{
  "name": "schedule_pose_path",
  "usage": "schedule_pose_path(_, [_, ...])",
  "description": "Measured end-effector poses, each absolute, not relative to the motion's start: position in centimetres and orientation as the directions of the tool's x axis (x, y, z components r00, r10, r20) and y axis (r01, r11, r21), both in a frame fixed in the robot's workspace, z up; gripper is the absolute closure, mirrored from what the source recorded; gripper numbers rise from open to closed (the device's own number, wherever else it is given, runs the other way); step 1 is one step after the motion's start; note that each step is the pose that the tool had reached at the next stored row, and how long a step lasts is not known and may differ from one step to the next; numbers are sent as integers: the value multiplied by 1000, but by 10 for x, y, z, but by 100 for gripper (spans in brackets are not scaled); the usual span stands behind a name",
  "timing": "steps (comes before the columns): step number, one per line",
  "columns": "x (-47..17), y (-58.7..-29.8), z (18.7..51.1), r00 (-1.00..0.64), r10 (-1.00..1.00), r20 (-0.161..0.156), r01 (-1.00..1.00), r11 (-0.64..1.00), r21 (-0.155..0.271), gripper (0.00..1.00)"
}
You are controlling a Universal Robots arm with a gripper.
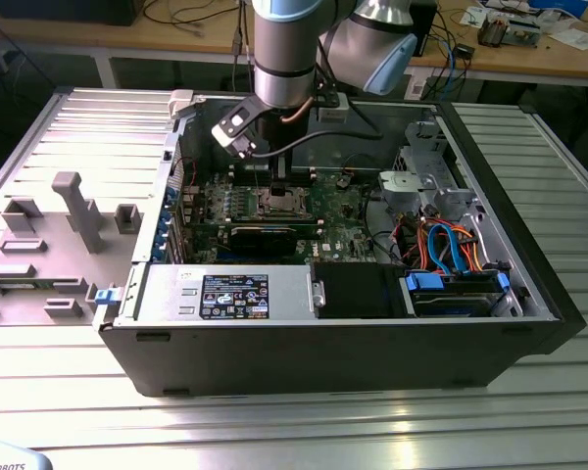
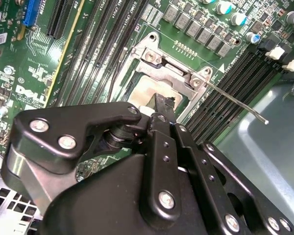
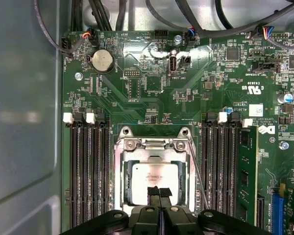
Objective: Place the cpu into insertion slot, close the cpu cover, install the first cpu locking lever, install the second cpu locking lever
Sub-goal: 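Install the first cpu locking lever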
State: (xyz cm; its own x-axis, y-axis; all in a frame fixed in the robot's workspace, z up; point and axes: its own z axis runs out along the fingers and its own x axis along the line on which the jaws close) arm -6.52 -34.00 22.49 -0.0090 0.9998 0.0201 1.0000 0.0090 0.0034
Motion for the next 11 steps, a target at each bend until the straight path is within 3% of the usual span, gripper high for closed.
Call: schedule_pose_path(11, [-65, -340, 229, -9, 1000, 24, 1000, 9, 3, 89])
